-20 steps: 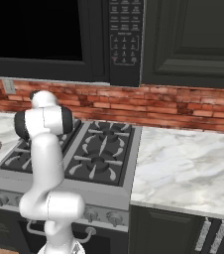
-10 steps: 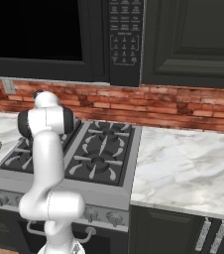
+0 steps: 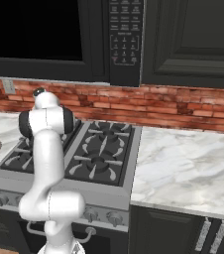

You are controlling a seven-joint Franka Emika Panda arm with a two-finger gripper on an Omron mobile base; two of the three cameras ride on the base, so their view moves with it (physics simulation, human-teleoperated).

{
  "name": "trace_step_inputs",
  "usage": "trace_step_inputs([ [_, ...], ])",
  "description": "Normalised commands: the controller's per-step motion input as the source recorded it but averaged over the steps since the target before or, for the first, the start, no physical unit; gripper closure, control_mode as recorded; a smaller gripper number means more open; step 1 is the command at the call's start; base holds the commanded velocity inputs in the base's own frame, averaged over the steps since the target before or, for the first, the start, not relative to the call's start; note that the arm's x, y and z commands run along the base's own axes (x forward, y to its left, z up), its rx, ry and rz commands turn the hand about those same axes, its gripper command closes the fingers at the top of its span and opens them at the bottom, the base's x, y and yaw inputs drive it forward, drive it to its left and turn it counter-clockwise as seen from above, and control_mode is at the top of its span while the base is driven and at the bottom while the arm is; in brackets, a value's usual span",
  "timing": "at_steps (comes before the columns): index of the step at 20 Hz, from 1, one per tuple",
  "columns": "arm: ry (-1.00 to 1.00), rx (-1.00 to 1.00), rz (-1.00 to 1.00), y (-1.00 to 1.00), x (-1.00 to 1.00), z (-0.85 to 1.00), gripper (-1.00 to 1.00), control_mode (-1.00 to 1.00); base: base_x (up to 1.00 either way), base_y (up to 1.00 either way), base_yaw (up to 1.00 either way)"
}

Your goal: Pick up the butter stick and place it in the pan. Then turn on the burner for the pan.

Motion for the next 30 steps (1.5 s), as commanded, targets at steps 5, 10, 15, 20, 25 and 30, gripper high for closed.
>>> trace_step_inputs([
  [5, 0.0, 0.0, 0.0, 0.06, 0.01, 0.0, -1.0, -1.0, 0.0, 0.0, 0.0],
  [10, -0.03, 0.0, 0.0, 0.04, -0.08, 0.0, -1.0, -1.0, 0.0, 0.0, 0.0],
  [15, -0.09, -0.02, 0.0, 0.01, -0.37, 0.07, -1.0, -1.0, 0.0, 0.0, 0.0],
  [20, -0.1, -0.04, 0.0, 0.09, -0.48, 0.01, -1.0, -1.0, 0.0, 0.0, 0.0],
  [25, -0.14, -0.03, -0.01, 0.09, -0.63, 0.06, -1.0, -1.0, 0.0, 0.0, 0.0],
  [30, -0.15, 0.0, -0.05, 0.09, -0.78, 0.41, -1.0, -1.0, 0.0, 0.0, 0.0],
])
